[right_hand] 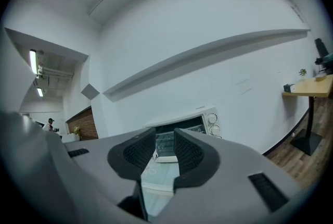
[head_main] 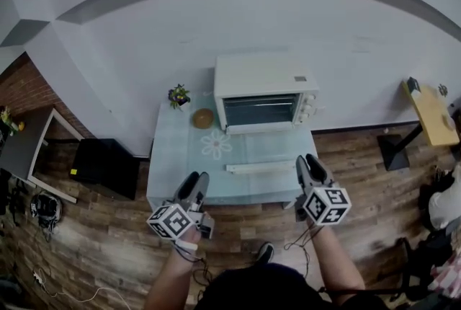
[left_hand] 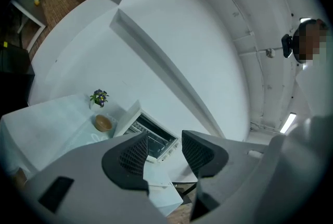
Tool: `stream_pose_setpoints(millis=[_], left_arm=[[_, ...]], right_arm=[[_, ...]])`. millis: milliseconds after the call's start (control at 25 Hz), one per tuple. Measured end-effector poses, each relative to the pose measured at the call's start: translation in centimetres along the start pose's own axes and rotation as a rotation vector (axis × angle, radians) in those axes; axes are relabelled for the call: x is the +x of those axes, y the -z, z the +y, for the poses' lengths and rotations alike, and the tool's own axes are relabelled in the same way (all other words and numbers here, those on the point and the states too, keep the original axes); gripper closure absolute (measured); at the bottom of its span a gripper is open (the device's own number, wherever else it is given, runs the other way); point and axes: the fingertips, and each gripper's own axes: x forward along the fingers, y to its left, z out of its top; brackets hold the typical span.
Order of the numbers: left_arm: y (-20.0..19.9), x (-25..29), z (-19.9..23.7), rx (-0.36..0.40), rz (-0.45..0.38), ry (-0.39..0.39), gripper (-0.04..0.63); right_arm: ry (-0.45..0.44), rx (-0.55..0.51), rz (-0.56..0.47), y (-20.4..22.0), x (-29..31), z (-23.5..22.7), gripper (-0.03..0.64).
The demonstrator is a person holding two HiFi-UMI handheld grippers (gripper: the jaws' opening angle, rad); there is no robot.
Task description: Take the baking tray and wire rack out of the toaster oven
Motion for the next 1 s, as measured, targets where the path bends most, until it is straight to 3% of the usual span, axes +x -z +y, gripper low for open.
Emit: stream_pose_setpoints(millis=[280, 520, 680, 1000], left_arm=[[0.2, 4.6, -0.2, -0.033, -0.009, -0.058, 0.402], [0.3, 7.9, 1.9, -0.177, -0.032, -0.114, 0.414], [-0.3, 11.0, 3.3, -0.171, -0.014, -0.095, 0.420], [-0.6, 18.8, 6.5, -0.247, 0.042, -0.026, 0.433]], right_arm=[[-0.034, 0.095, 0.021, -0.2, 3.6, -4.8, 0.511], [-0.025, 0.161, 0.021, -0.2, 5.9, -7.0, 0.517], [-0.006, 0.175, 0.035, 0.0, 7.8, -7.6, 0.518], [0.053, 0.258, 0.050, 0.5, 12.6, -9.1, 0.518]])
